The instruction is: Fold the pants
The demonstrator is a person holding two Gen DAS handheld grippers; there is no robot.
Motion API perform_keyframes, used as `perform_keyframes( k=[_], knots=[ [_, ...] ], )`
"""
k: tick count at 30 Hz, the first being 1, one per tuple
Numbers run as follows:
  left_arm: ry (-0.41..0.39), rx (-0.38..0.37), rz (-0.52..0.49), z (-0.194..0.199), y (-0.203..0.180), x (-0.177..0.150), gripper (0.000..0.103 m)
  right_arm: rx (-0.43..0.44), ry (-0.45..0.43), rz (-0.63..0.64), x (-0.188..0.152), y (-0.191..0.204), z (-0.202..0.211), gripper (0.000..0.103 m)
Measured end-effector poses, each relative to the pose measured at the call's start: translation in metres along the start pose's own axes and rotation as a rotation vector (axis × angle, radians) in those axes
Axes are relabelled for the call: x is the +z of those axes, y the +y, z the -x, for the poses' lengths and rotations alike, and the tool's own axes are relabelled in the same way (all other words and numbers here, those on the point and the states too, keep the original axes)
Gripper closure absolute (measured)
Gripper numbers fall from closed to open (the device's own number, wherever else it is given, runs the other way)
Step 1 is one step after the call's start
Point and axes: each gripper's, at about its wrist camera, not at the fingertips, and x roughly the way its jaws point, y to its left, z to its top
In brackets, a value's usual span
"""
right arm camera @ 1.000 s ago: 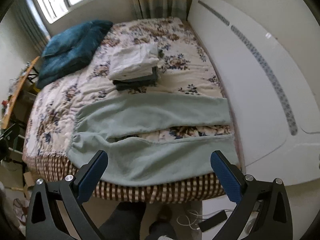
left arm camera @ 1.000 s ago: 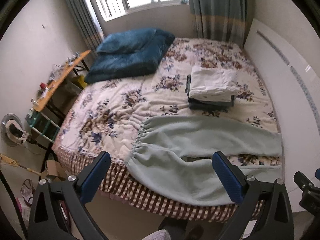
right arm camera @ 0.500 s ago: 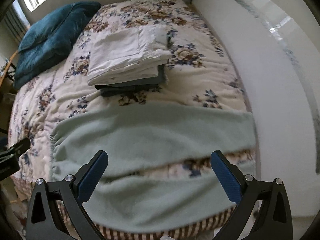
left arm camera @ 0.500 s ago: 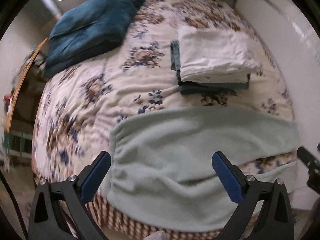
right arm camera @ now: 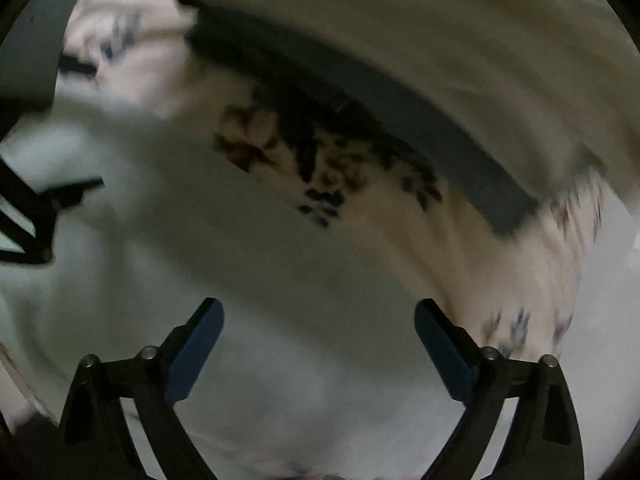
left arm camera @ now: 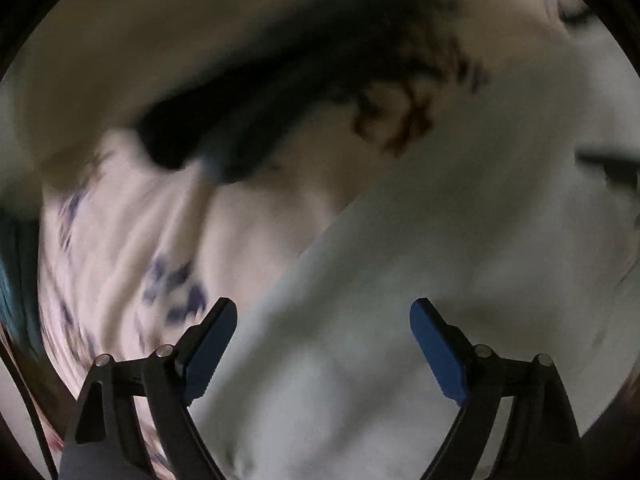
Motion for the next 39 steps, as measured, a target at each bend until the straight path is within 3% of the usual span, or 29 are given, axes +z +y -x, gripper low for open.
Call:
perform_keyframes(
  k=[1,3,5,7,9,10,11,17,22,25,31,39],
  knots=[
    [0.019,-0.013,-0.042,-0.009,-0.003,0.003,0.015,0.000,0.020,0.047,0.007,0.001,-0.013,0.010],
    [0.060,-0.056,-0.107,-0.026,-0.006,0.009,0.015,0.024,0.072,0.116,0.021,0.001,-0.039,0.024],
    [0.071,-0.106,-0.103,-0.031,-0.002,0.012,0.024,0.089,0.107,0.126,0.028,-0.003,-0.056,0.038],
    [0.060,-0.163,-0.078,-0.025,0.003,0.011,0.054,0.144,0.105,0.114,0.030,-0.008,-0.063,0.048],
    [0.038,-0.174,-0.074,-0.011,0.005,0.005,0.074,0.179,0.077,0.095,0.026,-0.014,-0.062,0.075],
    [0.030,-0.160,-0.068,-0.005,0.006,0.001,0.085,0.179,0.063,0.080,0.021,-0.019,-0.058,0.079],
    [0.008,-0.143,-0.063,0.006,0.005,-0.006,0.088,0.181,0.047,0.064,0.015,-0.024,-0.053,0.085],
    [-0.132,-0.100,0.098,0.091,0.008,-0.051,0.092,0.177,-0.078,-0.009,-0.040,-0.024,0.000,0.090],
    [-0.167,-0.133,0.303,0.157,-0.026,-0.103,0.092,0.132,-0.131,-0.091,-0.098,0.003,0.048,0.091],
    [-0.166,-0.127,0.387,0.160,-0.071,-0.125,0.092,0.115,-0.164,-0.154,-0.132,0.031,0.080,0.091],
    [-0.111,-0.156,0.537,0.160,-0.115,-0.182,0.092,0.153,-0.177,-0.216,-0.211,0.093,0.130,0.092],
    [0.013,-0.185,0.646,0.120,-0.183,-0.247,0.092,0.247,-0.058,-0.205,-0.290,0.174,0.094,0.092]
  ],
)
